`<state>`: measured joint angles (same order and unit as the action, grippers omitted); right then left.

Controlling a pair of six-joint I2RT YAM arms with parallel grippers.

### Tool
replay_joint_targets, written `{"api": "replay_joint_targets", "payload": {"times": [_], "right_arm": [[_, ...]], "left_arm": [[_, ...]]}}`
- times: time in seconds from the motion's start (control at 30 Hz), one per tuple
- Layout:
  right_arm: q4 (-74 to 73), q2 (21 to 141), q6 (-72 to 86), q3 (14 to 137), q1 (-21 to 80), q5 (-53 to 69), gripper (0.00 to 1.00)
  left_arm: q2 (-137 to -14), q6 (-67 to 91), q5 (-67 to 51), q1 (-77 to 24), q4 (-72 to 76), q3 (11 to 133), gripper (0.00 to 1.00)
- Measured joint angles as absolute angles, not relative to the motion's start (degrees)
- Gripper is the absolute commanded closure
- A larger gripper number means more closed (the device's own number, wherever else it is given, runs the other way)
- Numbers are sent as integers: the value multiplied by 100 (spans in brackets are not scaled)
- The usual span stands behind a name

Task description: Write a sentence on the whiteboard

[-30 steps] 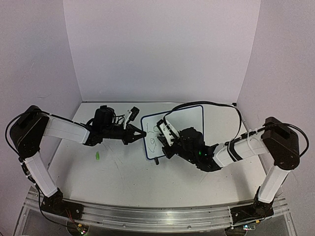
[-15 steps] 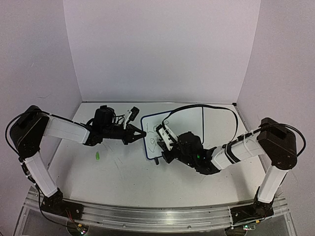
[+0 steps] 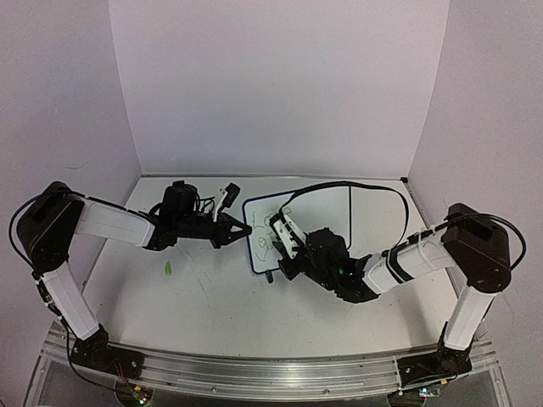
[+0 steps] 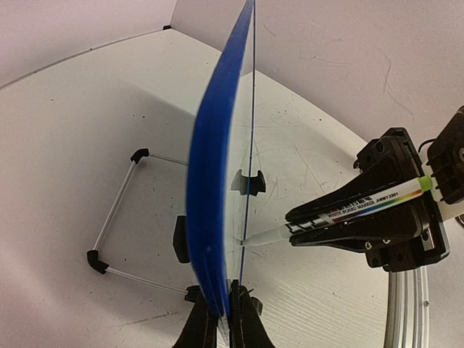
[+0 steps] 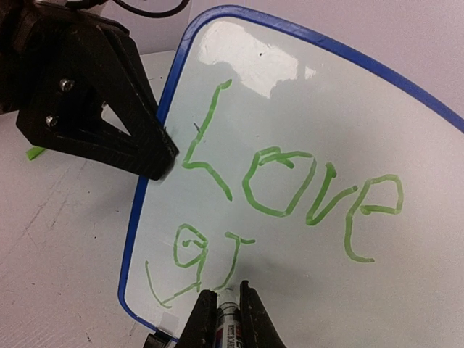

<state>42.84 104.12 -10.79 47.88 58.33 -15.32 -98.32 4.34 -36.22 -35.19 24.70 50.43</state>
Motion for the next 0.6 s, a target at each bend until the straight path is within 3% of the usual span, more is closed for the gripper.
{"api": "replay_joint_targets", "payload": {"times": [0.6], "right_arm": [[4550,10382,-1201,4790,5831,-1847,100]], "left_arm": [[-9832,441,-3623,-3507,2401,5057,100]]}}
